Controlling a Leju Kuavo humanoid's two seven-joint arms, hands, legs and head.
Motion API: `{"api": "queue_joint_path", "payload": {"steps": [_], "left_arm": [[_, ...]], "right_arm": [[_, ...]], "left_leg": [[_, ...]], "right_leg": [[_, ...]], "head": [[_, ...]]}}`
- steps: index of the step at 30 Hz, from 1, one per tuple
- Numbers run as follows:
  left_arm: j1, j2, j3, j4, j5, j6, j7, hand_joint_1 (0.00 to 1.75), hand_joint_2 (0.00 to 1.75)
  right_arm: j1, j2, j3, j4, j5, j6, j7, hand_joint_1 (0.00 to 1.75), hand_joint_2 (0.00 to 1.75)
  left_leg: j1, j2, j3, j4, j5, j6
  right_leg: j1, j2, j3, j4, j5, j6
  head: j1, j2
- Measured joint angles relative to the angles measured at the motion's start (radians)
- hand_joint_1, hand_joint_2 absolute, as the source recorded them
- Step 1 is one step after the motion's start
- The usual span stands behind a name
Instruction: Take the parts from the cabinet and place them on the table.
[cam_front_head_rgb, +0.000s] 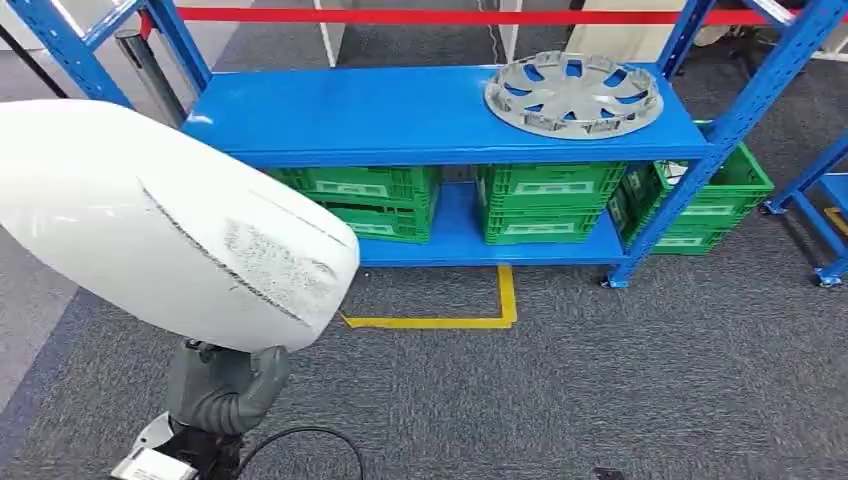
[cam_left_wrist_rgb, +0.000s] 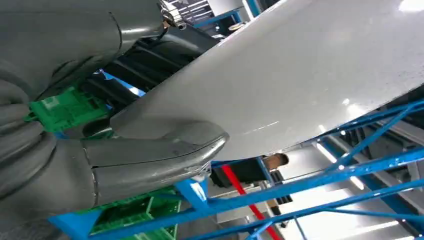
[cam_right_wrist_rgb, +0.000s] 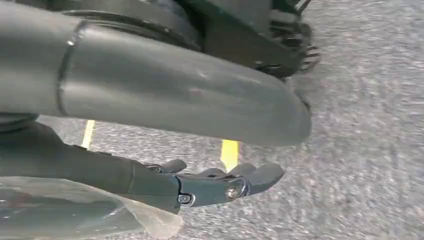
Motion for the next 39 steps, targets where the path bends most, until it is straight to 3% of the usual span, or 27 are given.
{"api": "queue_joint_path", "payload": {"steps": [2, 4, 6, 9, 10, 11, 12, 14, 15, 16, 17, 19, 20, 21, 22, 25, 26, 27, 28, 29, 31, 33, 34, 35, 36, 37, 39], "left_arm": [[0.000, 0.000, 0.000, 0.003, 0.000, -0.002, 0.000, 1.75, 1.75], [0.000, 0.000, 0.000, 0.004, 0.000, -0.002, 0.000, 1.75, 1.75], [-0.003, 0.000, 0.000, 0.004, 0.000, -0.002, 0.000, 1.75, 1.75], [-0.004, 0.001, 0.000, 0.004, 0.000, -0.002, 0.000, 1.75, 1.75], [-0.004, 0.001, 0.000, 0.004, 0.000, -0.002, 0.000, 1.75, 1.75], [-0.005, 0.000, 0.000, 0.005, 0.000, 0.001, 0.000, 1.75, 1.75], [-0.006, -0.002, 0.000, 0.005, 0.000, 0.006, 0.000, 1.75, 1.75], [-0.004, -0.005, 0.000, 0.005, 0.000, 0.017, 0.000, 1.75, 1.75], [-0.004, -0.006, 0.001, 0.005, 0.000, 0.022, 0.000, 1.75, 1.75], [-0.004, -0.008, 0.001, 0.005, 0.000, 0.026, 0.000, 1.75, 1.75], [-0.004, -0.008, 0.001, 0.005, 0.000, 0.028, 0.000, 1.75, 1.75], [-0.004, -0.009, 0.001, 0.005, 0.000, 0.034, 0.000, 1.75, 1.75], [-0.004, -0.010, 0.001, 0.005, 0.000, 0.037, 0.000, 1.75, 1.75], [-0.003, -0.010, 0.001, 0.005, 0.000, 0.038, 0.000, 1.75, 1.75], [-0.003, -0.010, 0.001, 0.005, 0.000, 0.039, 0.000, 1.75, 1.75], [-0.004, -0.010, 0.001, 0.005, -0.005, 0.047, 0.000, 1.75, 1.75], [-0.004, -0.010, 0.001, 0.005, -0.006, 0.049, 0.000, 1.75, 1.75], [-0.002, -0.010, 0.002, 0.005, -0.006, 0.051, 0.000, 1.75, 1.75], [-0.001, -0.010, 0.002, 0.005, -0.006, 0.054, 0.000, 1.75, 1.75], [0.000, -0.009, 0.002, 0.005, -0.006, 0.055, 0.000, 1.75, 1.75], [0.000, -0.008, 0.002, 0.005, -0.006, 0.054, 0.000, 1.75, 1.75], [0.000, -0.008, 0.002, 0.005, -0.006, 0.053, 0.000, 1.75, 1.75], [-0.001, -0.009, 0.002, 0.005, -0.006, 0.049, 0.000, 1.75, 1.75], [-0.001, -0.009, 0.002, 0.005, -0.006, 0.048, 0.000, 1.75, 1.75], [-0.003, -0.008, 0.002, 0.005, -0.007, 0.047, 0.000, 1.75, 1.75], [-0.001, -0.009, 0.003, 0.005, -0.007, 0.047, 0.000, 1.75, 1.75], [-0.005, -0.008, 0.003, 0.005, -0.008, 0.046, 0.000, 1.75, 1.75]], "right_arm": [[0.000, 0.000, -0.005, 0.000, -0.001, -0.003, 0.001, 0.00, 0.00], [-0.001, 0.000, -0.005, 0.000, -0.001, -0.003, 0.001, 0.00, 0.00], [0.000, 0.003, -0.007, 0.000, -0.002, -0.003, 0.001, 0.00, 0.00], [-0.002, 0.003, -0.008, 0.000, -0.002, -0.005, 0.001, 0.00, 0.00], [0.000, 0.003, -0.008, 0.000, -0.002, -0.009, 0.001, 0.00, 0.00], [0.001, 0.003, -0.009, 0.000, -0.003, -0.013, 0.001, 0.00, 0.00], [0.002, 0.003, -0.010, 0.000, -0.007, -0.021, 0.000, 0.00, 0.00], [0.002, 0.003, -0.015, 0.000, -0.015, -0.025, -0.003, 0.00, 0.00], [0.002, 0.003, -0.018, 0.000, -0.019, -0.024, -0.005, 0.00, 0.00], [0.001, 0.003, -0.022, 0.000, -0.022, -0.023, -0.006, 0.00, 0.00], [0.002, 0.003, -0.024, 0.000, -0.023, -0.023, -0.006, 0.00, 0.00], [0.001, 0.003, -0.030, 0.000, -0.024, -0.023, -0.007, 0.00, 0.00], [-0.001, 0.003, -0.032, 0.000, -0.024, -0.023, -0.008, 0.00, 0.00], [-0.005, 0.005, -0.032, 0.000, -0.024, -0.023, -0.008, 0.00, 0.00], [-0.010, 0.005, -0.033, 0.000, -0.024, -0.023, -0.009, 0.00, 0.00], [-0.008, 0.005, -0.035, 0.000, -0.018, -0.023, -0.009, 0.00, 0.00], [-0.006, 0.005, -0.035, 0.000, -0.017, -0.023, -0.009, 0.00, 0.00], [-0.006, 0.005, -0.036, 0.000, -0.014, -0.023, -0.006, 0.00, 0.00], [-0.008, 0.005, -0.037, 0.000, -0.011, -0.023, -0.006, 0.00, 0.00], [-0.010, 0.005, -0.037, 0.000, -0.008, -0.023, -0.005, 0.00, 0.00], [-0.007, 0.005, -0.037, 0.000, 0.000, -0.022, -0.004, 0.00, 0.00], [-0.004, 0.005, -0.037, 0.000, 0.003, -0.021, -0.003, 0.00, 0.00], [-0.004, 0.005, -0.037, 0.000, 0.006, -0.020, -0.004, 0.00, 0.00], [-0.005, 0.005, -0.037, 0.000, 0.008, -0.019, -0.005, 0.00, 0.00], [-0.004, 0.009, -0.037, 0.000, 0.010, -0.019, -0.006, 0.00, 0.00], [-0.009, 0.011, -0.037, 0.000, 0.010, -0.019, -0.007, 0.00, 0.00], [-0.010, 0.011, -0.037, 0.000, 0.011, -0.019, -0.007, 0.00, 0.00]], "left_leg": [[0.000, 0.000, 0.028, 0.016, 0.042, 0.002], [-0.002, 0.000, 0.121, -0.112, 0.109, 0.016], [-0.009, -0.002, 0.214, -0.264, 0.076, 0.034], [-0.018, -0.002, 0.208, -0.287, 0.083, 0.039], [-0.012, 0.000, 0.202, -0.303, 0.094, 0.045], [-0.007, 0.004, 0.197, -0.306, 0.105, 0.049], [-0.005, 0.006, 0.186, -0.306, 0.113, 0.059], [-0.005, 0.012, 0.164, -0.305, 0.131, 0.061], [-0.005, 0.019, 0.152, -0.304, 0.139, 0.061], [-0.005, 0.026, 0.141, -0.302, 0.147, 0.060], [-0.004, 0.031, 0.134, -0.300, 0.151, 0.058], [0.001, 0.049, 0.113, -0.291, 0.161, 0.049], [0.001, 0.056, 0.109, -0.286, 0.164, 0.043], [-0.005, 0.064, 0.105, -0.281, 0.165, 0.038], [-0.006, 0.071, 0.103, -0.277, 0.169, 0.032], [-0.005, 0.106, 0.107, -0.276, 0.176, 0.017], [0.000, 0.085, 0.102, -0.266, 0.162, 0.007], [0.001, 0.044, 0.092, -0.233, 0.112, 0.002], [0.002, 0.024, 0.074, -0.171, 0.057, 0.001], [0.001, 0.014, 0.048, -0.083, 0.005, 0.000], [0.001, 0.010, 0.021, 0.031, -0.032, 0.005], [-0.001, 0.008, 0.060, -0.019, 0.020, 0.017], [-0.004, 0.000, 0.100, -0.094, 0.061, 0.027], [-0.007, -0.025, 0.147, -0.186, 0.103, 0.039], [-0.008, -0.074, 0.178, -0.247, 0.106, 0.056], [-0.002, -0.089, 0.186, -0.267, 0.110, 0.051], [-0.008, -0.073, 0.185, -0.275, 0.108, 0.050]], "right_leg": [[0.003, -0.001, -0.032, 0.019, 0.010, 0.000], [0.006, 0.001, -0.063, 0.038, 0.018, 0.001], [0.010, 0.002, -0.080, 0.049, 0.028, 0.009], [0.001, 0.002, -0.094, 0.043, 0.058, 0.027], [0.006, 0.002, -0.098, 0.042, 0.061, 0.033], [0.002, 0.006, -0.110, 0.052, 0.036, 0.038], [0.001, 0.007, -0.127, 0.087, -0.015, 0.042], [-0.004, 0.008, -0.167, 0.226, -0.112, 0.052], [-0.006, 0.007, -0.186, 0.297, -0.133, 0.058], [-0.009, 0.007, -0.189, 0.333, -0.121, 0.063], [-0.011, 0.007, -0.180, 0.332, -0.100, 0.065], [-0.017, -0.003, -0.084, 0.207, -0.012, 0.071], [-0.019, -0.035, -0.016, 0.108, -0.002, 0.075], [-0.009, -0.073, 0.033, 0.038, -0.036, 0.080], [-0.006, -0.068, 0.040, 0.019, -0.042, 0.065], [-0.006, -0.038, 0.010, 0.018, -0.038, 0.032], [-0.010, -0.031, 0.006, 0.017, -0.029, 0.017], [-0.009, -0.022, 0.009, 0.017, -0.022, 0.008], [-0.009, -0.012, 0.002, 0.017, -0.014, 0.003], [-0.006, 0.001, -0.008, 0.019, -0.006, 0.000], [-0.001, 0.025, -0.022, 0.021, 0.005, -0.003], [0.005, 0.050, -0.031, 0.024, 0.012, -0.003], [0.008, 0.064, -0.033, 0.025, 0.014, -0.003], [0.010, 0.077, -0.033, 0.027, 0.016, -0.002], [0.005, 0.086, -0.039, 0.027, 0.017, -0.001], [0.011, 0.100, -0.046, 0.031, 0.022, 0.006], [0.003, 0.120, -0.058, 0.031, 0.033, 0.019]], "head": [[0.000, 0.000], [0.000, 0.000], [0.002, 0.000], [0.000, 0.000], [0.001, 0.000], [0.001, 0.000], [0.005, 0.000], [0.008, 0.000], [0.008, 0.000], [0.008, 0.000], [0.008, 0.000], [0.008, 0.000], [0.008, 0.000], [0.011, 0.000], [0.011, 0.000], [0.012, 0.000], [0.011, 0.000], [0.008, 0.000], [0.008, 0.000], [0.007, 0.000], [0.007, 0.000], [0.007, 0.000], [0.007, 0.000], [0.007, 0.000], [0.009, 0.000], [0.014, 0.000], [0.005, 0.000]]}}
